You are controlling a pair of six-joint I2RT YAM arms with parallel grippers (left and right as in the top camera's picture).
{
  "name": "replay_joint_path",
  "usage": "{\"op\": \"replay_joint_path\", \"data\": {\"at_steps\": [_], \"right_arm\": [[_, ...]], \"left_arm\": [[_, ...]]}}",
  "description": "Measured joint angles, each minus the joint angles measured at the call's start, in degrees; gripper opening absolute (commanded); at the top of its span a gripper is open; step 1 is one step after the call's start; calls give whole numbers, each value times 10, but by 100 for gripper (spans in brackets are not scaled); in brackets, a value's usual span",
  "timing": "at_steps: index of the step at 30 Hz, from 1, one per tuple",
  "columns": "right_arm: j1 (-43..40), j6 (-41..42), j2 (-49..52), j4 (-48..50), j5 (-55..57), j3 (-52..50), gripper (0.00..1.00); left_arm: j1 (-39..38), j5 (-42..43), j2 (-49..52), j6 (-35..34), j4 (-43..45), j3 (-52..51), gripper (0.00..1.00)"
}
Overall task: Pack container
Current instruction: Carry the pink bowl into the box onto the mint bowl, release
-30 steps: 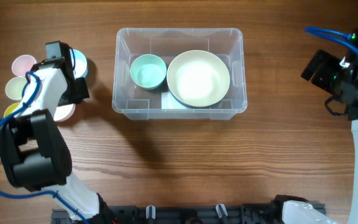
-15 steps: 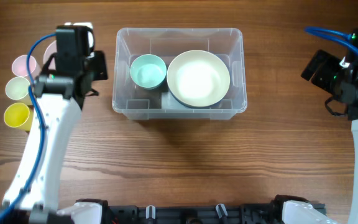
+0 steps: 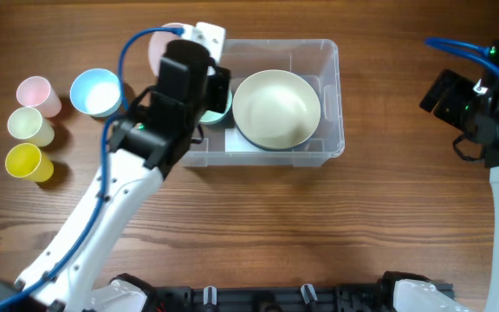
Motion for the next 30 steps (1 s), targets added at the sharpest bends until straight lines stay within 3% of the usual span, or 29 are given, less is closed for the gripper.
{"op": "replay_joint_path", "data": {"at_steps": [20, 21, 22, 23, 24, 30], "right_arm": [[0, 0, 0, 0, 0, 0, 100], [0, 0, 0, 0, 0, 0, 100], [0, 0, 0, 0, 0, 0, 100], [0, 0, 0, 0, 0, 0, 100], [0, 0, 0, 0, 0, 0, 100], [0, 0, 0, 0, 0, 0, 99]], "left_arm": [[-7, 0, 182, 7, 16, 0, 11], [-6, 0, 184, 7, 16, 0, 15], [-3, 0, 186, 7, 16, 0, 27], [1, 0, 187, 9, 16, 0, 59], [5, -1, 187, 12, 16, 0, 64], [22, -11, 186, 13, 14, 0, 67]]}}
